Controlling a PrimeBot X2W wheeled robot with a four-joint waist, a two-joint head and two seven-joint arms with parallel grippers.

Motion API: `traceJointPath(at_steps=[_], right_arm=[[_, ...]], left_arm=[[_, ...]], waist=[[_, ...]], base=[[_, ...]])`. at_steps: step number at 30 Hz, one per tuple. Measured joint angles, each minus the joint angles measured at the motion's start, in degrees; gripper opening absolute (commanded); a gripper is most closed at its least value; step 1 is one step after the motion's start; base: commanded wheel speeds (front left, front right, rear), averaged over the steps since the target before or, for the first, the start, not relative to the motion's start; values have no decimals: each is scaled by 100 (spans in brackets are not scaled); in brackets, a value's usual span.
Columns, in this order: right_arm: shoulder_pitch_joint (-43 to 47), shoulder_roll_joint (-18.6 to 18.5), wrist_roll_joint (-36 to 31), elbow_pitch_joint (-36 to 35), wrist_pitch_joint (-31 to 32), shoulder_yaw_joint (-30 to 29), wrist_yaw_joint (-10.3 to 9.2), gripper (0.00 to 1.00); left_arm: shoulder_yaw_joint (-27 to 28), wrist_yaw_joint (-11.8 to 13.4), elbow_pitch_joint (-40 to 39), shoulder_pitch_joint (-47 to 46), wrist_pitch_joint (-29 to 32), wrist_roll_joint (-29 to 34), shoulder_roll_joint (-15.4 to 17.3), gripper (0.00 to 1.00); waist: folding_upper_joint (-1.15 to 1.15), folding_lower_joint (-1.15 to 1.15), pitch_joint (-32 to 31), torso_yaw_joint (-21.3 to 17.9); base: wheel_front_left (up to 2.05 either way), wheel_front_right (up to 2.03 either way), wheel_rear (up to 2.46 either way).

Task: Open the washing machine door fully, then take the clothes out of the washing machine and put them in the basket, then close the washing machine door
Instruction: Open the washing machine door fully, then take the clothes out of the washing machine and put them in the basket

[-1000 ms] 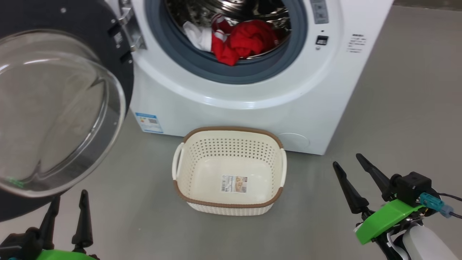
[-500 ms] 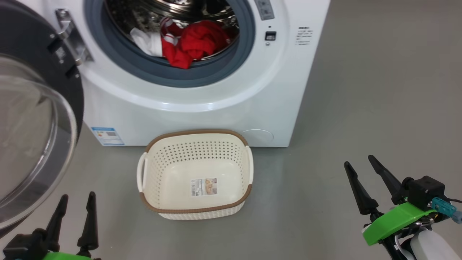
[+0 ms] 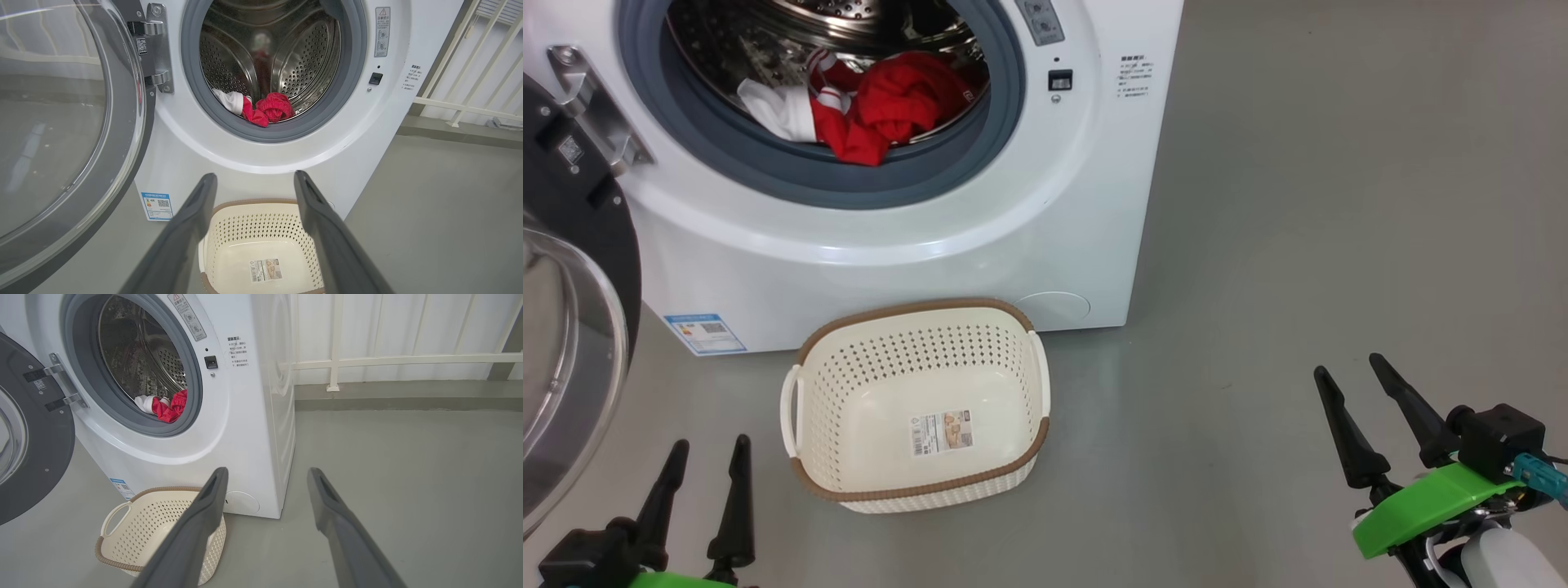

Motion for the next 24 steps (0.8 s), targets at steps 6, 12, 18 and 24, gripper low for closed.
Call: traceJointPath(at_steps=[6, 12, 18, 24], right_arm=[[68, 22, 0, -10, 0, -21, 0, 100], [68, 26, 0, -38, 0, -41, 0, 100], [68, 25, 0, -55, 0, -41, 0, 100], [68, 24, 0, -60, 0, -37, 0, 100]], left_arm=[[-47, 0, -7, 0, 0, -23, 23, 100], [-89, 0, -33, -1, 0, -40, 54, 100], [101, 1, -270, 1, 0, -31, 7, 100], [82, 0, -336, 20, 0, 22, -1, 100]], waist=[[0, 0, 5, -21], [0, 0, 21, 24], [0, 0, 21, 56], [0, 0, 20, 64]], base=[[0, 0, 0], [0, 0, 0], [0, 0, 0], [0, 0, 0]])
